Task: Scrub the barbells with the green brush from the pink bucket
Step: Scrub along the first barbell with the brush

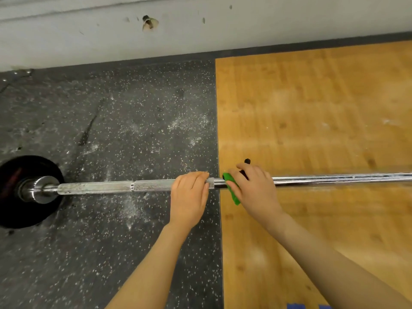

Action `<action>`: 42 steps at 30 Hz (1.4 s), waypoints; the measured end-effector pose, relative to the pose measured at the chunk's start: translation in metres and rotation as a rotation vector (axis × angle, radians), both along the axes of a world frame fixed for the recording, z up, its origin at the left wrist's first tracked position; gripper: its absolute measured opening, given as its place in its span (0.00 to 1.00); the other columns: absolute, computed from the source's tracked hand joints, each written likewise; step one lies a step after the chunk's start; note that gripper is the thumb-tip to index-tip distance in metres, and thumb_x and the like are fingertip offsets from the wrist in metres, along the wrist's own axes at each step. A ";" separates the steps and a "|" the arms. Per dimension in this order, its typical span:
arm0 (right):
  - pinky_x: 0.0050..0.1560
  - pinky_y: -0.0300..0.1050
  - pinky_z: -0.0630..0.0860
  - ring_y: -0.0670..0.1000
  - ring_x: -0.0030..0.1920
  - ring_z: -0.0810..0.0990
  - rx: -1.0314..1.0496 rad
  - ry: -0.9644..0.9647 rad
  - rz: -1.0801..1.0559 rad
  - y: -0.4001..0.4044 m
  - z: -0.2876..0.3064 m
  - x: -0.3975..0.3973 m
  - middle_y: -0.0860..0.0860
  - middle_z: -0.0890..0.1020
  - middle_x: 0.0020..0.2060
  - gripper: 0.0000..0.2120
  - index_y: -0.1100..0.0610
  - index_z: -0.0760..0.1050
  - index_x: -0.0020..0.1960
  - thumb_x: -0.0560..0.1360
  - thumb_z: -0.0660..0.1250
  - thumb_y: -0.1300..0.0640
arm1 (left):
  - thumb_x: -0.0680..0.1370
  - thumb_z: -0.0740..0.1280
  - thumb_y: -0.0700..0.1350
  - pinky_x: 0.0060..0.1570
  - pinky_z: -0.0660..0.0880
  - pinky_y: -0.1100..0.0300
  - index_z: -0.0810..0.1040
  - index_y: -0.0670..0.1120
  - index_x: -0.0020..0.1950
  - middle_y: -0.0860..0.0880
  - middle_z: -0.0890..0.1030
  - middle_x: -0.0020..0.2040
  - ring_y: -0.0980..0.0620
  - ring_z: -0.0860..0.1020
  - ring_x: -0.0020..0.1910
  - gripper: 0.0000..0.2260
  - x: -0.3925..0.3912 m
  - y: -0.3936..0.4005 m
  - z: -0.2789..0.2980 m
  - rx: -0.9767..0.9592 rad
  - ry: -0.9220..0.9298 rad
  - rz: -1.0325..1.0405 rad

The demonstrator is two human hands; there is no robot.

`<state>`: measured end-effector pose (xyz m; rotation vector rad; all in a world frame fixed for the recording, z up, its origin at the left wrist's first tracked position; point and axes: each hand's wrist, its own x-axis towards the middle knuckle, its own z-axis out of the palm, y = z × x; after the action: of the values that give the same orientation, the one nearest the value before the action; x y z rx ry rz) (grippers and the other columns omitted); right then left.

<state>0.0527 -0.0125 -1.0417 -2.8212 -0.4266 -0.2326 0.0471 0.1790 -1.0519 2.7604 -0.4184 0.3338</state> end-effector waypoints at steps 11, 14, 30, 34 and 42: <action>0.43 0.51 0.75 0.59 0.50 0.79 -0.036 -0.055 0.063 0.030 -0.012 0.008 0.55 0.82 0.52 0.19 0.57 0.79 0.59 0.80 0.55 0.49 | 0.81 0.53 0.48 0.58 0.65 0.56 0.79 0.45 0.57 0.51 0.81 0.55 0.51 0.77 0.56 0.17 0.002 -0.001 0.000 -0.008 0.014 0.036; 0.44 0.51 0.76 0.59 0.48 0.79 -0.073 -0.073 0.055 0.015 -0.011 0.008 0.55 0.82 0.48 0.19 0.57 0.80 0.56 0.80 0.54 0.49 | 0.81 0.53 0.48 0.58 0.65 0.55 0.79 0.44 0.58 0.50 0.81 0.55 0.51 0.77 0.55 0.17 0.003 -0.001 -0.002 -0.006 0.019 0.039; 0.39 0.48 0.76 0.55 0.42 0.77 -0.034 -0.038 -0.004 0.013 -0.007 0.011 0.53 0.82 0.43 0.21 0.58 0.81 0.51 0.80 0.51 0.50 | 0.81 0.53 0.47 0.59 0.63 0.55 0.79 0.44 0.57 0.49 0.81 0.55 0.50 0.77 0.55 0.17 0.001 -0.005 -0.002 -0.007 -0.002 0.059; 0.39 0.48 0.76 0.55 0.42 0.78 -0.054 -0.023 -0.011 0.002 -0.004 0.006 0.53 0.82 0.43 0.19 0.59 0.81 0.52 0.80 0.55 0.50 | 0.81 0.53 0.48 0.60 0.64 0.54 0.79 0.44 0.58 0.49 0.80 0.56 0.50 0.77 0.56 0.17 0.000 -0.004 -0.004 -0.009 0.011 0.057; 0.42 0.50 0.76 0.58 0.44 0.78 -0.070 -0.109 -0.142 -0.067 -0.010 -0.004 0.56 0.82 0.45 0.21 0.61 0.81 0.51 0.79 0.54 0.51 | 0.82 0.53 0.49 0.61 0.64 0.54 0.78 0.43 0.60 0.49 0.80 0.57 0.49 0.76 0.58 0.17 -0.005 -0.003 -0.005 0.022 0.036 0.054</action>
<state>0.0485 -0.0796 -1.0514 -2.9203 -0.2624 -0.4092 0.0419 0.1756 -1.0564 2.7986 -0.3419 0.2943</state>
